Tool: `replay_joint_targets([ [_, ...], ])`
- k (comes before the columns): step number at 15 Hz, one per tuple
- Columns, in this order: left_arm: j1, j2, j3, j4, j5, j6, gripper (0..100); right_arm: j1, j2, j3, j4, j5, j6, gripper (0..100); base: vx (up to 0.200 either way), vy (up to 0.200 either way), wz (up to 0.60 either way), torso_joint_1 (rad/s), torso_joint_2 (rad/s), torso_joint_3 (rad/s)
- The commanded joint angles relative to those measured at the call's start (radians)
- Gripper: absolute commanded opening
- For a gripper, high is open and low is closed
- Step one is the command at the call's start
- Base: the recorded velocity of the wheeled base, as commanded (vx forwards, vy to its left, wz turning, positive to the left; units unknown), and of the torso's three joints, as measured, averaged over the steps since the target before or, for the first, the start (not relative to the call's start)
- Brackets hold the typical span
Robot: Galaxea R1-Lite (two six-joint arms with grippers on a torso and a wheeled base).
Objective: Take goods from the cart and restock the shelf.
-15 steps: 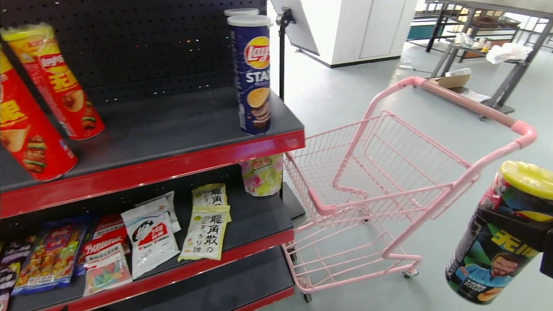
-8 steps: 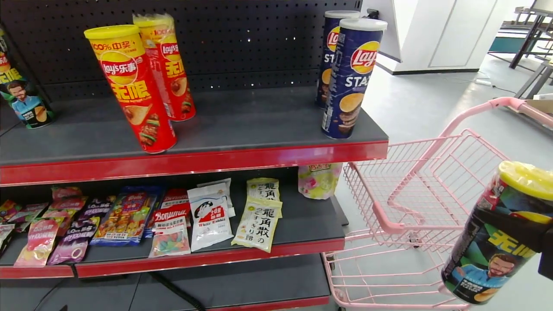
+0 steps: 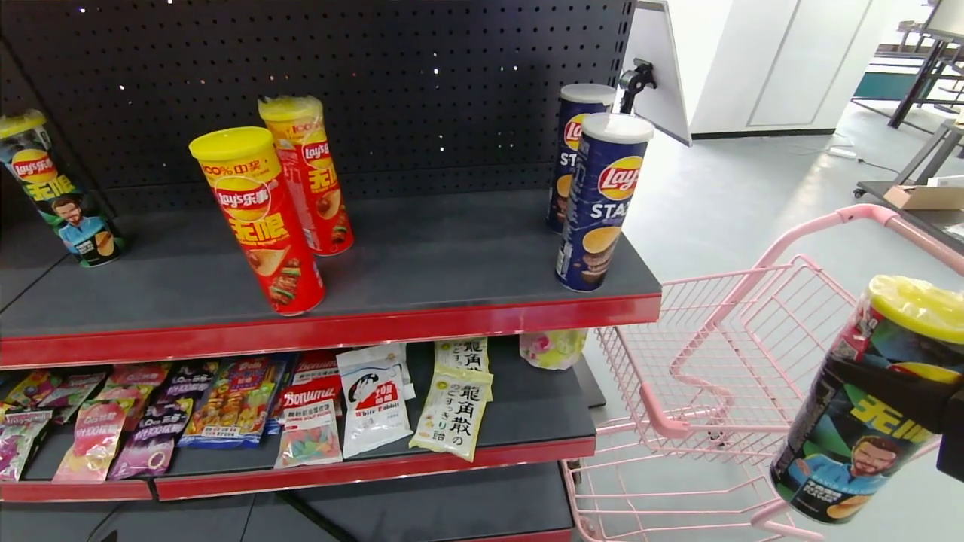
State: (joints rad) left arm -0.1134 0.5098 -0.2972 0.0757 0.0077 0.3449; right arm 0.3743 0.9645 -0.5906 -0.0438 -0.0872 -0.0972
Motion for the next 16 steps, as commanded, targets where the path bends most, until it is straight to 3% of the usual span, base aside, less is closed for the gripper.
replay_joint_targets([
  [1, 0.000, 0.001, -0.002, -0.001, 0.000, 0.000, 100, 0.002, 0.010, -0.001, -0.002, 0.000, -0.001, 0, 0.000, 0.000, 0.00, 0.188, -0.47, -0.266],
  [8, 0.000, 0.006, -0.002, -0.001, -0.003, -0.001, 100, 0.000, 0.023, 0.009, -0.004, 0.001, -0.006, 0, 0.000, 0.000, 0.00, 0.152, -0.35, -0.202],
  [16, 0.000, 0.003, 0.000, -0.001, -0.003, -0.001, 100, 0.000, 0.005, 0.014, -0.004, 0.003, -0.004, 0, 0.000, 0.200, 0.00, 0.012, -0.01, -0.007],
])
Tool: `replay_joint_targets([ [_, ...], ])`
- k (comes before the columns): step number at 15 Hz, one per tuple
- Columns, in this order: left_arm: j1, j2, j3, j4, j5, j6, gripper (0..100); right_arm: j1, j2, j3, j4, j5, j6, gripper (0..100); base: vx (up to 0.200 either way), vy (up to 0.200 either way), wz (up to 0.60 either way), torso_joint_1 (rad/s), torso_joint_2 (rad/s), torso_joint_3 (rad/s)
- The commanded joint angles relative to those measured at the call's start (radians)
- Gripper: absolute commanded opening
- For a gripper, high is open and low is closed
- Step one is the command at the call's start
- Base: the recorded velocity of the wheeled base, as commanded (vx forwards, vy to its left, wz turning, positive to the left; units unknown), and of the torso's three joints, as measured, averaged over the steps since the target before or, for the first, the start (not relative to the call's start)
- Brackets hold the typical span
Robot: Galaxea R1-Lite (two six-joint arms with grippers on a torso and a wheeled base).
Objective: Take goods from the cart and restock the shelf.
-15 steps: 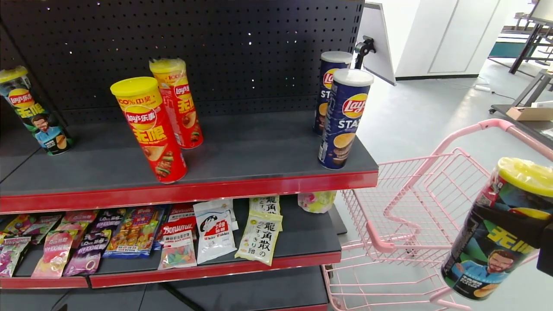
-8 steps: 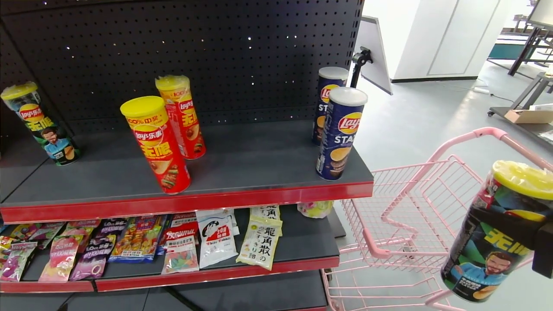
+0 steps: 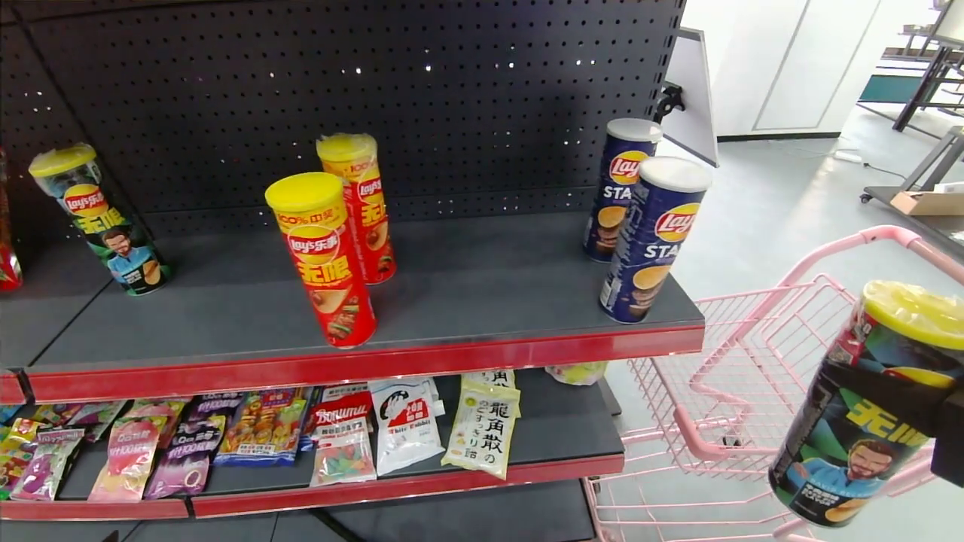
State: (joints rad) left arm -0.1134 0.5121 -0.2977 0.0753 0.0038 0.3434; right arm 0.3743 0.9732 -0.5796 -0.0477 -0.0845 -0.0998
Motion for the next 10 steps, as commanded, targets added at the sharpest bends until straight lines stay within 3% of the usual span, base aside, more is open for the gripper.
replay_joint_targets([
  [1, 0.000, -0.001, 0.002, 0.000, 0.001, 0.000, 100, 0.000, -0.008, 0.009, 0.000, 0.000, -0.001, 0, 0.000, 0.200, 0.00, 0.002, 0.01, -0.002],
  [8, 0.000, 0.000, 0.003, 0.000, 0.001, -0.001, 100, 0.023, -0.041, 0.004, -0.006, 0.035, -0.005, 0, 0.000, 0.200, 0.00, 0.001, 0.00, 0.000],
  [10, 0.000, 0.002, 0.003, 0.000, 0.001, -0.001, 100, 0.078, -0.077, 0.023, -0.006, 0.173, -0.026, 0, 0.000, 0.200, 0.00, 0.002, 0.00, 0.002],
])
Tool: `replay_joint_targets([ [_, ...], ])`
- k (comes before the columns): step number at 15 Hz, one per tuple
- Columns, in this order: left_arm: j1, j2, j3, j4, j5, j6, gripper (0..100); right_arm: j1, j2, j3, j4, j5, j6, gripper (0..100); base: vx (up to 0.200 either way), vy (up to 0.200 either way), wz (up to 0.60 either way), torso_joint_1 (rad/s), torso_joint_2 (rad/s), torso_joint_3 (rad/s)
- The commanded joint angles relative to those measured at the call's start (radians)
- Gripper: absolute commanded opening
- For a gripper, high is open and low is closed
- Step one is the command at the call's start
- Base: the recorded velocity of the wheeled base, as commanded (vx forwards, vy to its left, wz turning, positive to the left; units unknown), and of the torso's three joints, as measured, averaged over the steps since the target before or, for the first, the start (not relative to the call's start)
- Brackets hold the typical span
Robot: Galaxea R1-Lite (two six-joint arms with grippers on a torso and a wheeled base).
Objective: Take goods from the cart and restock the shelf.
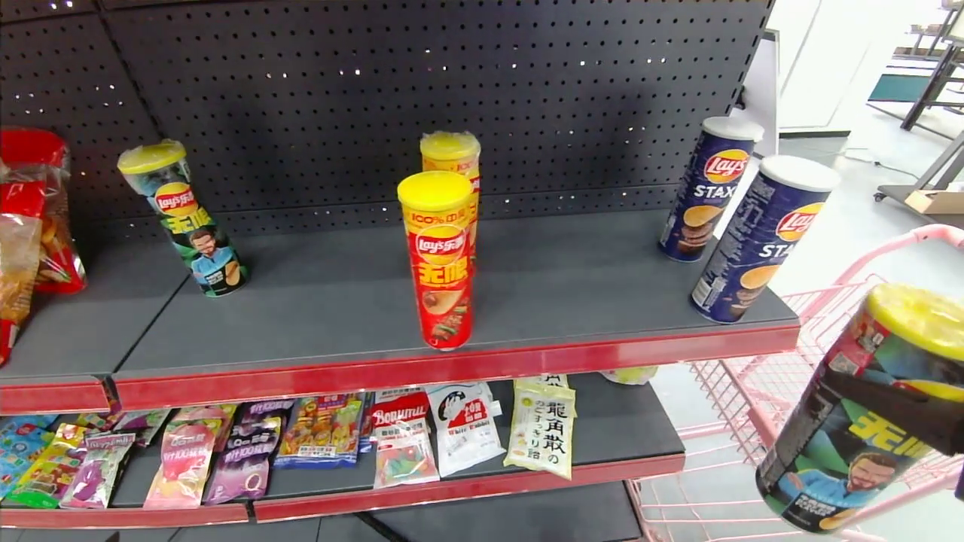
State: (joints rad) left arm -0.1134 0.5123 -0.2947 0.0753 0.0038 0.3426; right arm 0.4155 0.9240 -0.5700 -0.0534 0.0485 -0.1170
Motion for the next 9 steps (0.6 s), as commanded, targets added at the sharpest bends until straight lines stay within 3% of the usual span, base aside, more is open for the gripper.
replay_joint_targets([
  [1, 0.000, 0.002, 0.000, 0.000, 0.001, 0.001, 100, 0.039, -0.031, 0.019, 0.000, 0.076, -0.015, 0, 0.000, 0.200, 0.00, -0.007, 0.00, 0.002],
  [9, 0.000, 0.000, -0.001, 0.000, 0.002, 0.001, 100, 0.043, 0.019, -0.025, -0.016, 0.100, -0.046, 0, 0.000, 0.200, 0.00, 0.003, 0.00, 0.001],
])
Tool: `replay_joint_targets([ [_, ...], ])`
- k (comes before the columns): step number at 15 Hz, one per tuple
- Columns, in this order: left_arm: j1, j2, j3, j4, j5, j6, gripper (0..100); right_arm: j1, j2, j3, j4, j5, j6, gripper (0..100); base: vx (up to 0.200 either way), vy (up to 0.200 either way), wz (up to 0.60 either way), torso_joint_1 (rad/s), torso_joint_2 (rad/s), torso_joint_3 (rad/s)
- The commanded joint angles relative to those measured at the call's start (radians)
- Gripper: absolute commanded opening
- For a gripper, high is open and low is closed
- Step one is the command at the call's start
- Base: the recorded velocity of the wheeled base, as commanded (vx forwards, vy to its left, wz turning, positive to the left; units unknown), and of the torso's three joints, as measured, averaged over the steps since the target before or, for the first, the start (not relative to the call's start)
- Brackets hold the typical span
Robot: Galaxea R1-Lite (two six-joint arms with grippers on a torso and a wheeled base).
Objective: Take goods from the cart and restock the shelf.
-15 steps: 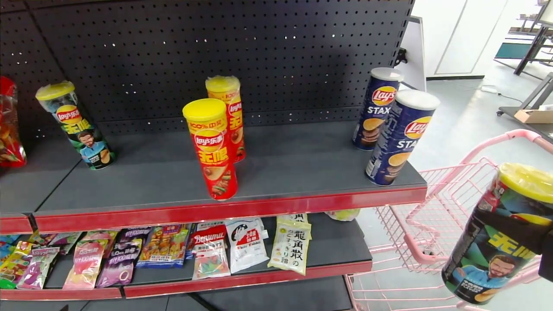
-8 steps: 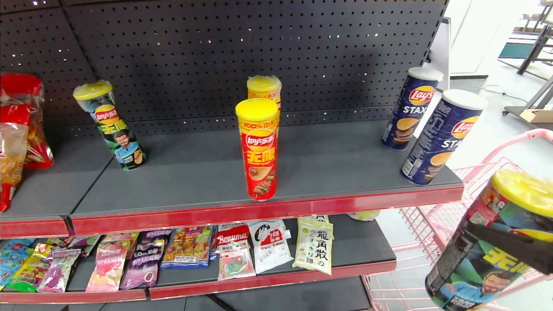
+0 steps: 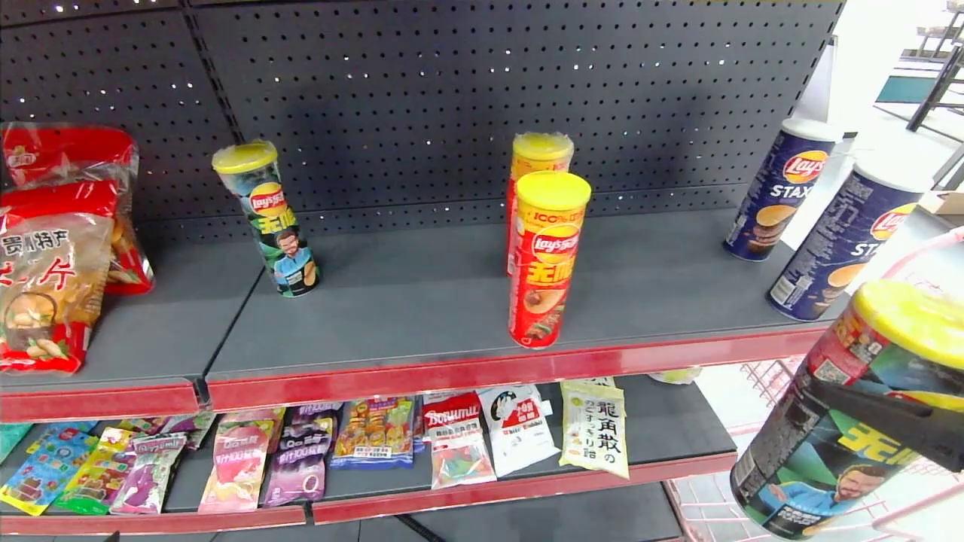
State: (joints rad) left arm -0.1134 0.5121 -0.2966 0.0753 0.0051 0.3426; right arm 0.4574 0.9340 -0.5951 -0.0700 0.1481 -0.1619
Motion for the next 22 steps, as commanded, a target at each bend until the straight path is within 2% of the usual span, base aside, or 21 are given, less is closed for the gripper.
replay_joint_targets([
  [1, 0.000, 0.000, 0.001, 0.000, 0.001, 0.000, 100, 0.001, 0.006, 0.003, -0.001, 0.001, -0.001, 0, 0.000, 0.200, 0.00, 0.002, 0.00, 0.002],
  [21, 0.000, 0.002, 0.002, 0.000, 0.001, 0.001, 100, 0.052, -0.004, 0.017, 0.003, 0.001, -0.004, 0, 0.000, 0.200, 0.00, 0.002, 0.00, 0.001],
  [22, 0.000, -0.001, 0.004, 0.000, 0.001, 0.004, 100, 0.052, -0.003, 0.017, 0.003, 0.001, -0.004, 0, 0.000, 0.000, 0.00, 0.000, 0.00, 0.000],
])
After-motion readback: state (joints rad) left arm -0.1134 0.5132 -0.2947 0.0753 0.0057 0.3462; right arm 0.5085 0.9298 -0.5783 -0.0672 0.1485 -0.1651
